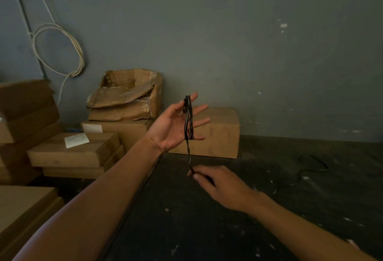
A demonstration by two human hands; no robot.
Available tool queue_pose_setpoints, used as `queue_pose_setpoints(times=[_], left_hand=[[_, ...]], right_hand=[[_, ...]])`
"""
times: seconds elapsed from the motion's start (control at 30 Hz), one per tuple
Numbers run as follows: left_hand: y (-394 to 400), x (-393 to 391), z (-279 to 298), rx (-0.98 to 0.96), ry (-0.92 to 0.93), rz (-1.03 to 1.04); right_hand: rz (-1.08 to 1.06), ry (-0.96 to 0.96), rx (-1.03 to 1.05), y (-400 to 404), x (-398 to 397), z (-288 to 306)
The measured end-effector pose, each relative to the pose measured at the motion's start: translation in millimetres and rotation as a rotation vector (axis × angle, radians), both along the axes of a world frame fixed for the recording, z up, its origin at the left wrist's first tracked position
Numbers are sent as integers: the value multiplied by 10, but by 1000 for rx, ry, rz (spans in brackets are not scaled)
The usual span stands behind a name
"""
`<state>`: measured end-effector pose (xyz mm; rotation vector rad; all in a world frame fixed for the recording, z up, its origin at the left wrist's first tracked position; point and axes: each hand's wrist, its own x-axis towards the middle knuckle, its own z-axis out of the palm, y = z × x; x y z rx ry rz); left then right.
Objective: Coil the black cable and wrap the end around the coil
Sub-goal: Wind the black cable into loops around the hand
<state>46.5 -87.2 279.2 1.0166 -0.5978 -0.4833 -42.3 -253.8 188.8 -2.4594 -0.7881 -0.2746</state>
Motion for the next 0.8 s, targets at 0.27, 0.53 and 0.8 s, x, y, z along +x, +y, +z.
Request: queue_pose_setpoints(times=[0.27, 0.53, 0.8], left_hand=[[107, 97, -356, 219, 59, 82], [92, 9, -612, 425, 29, -26], [-11, -201, -671, 547, 46, -151]], right_hand=[[-92, -148, -141, -144, -4, 429], [-146, -232, -252, -330, 135, 920], [-165, -337, -277, -476, 347, 1191]])
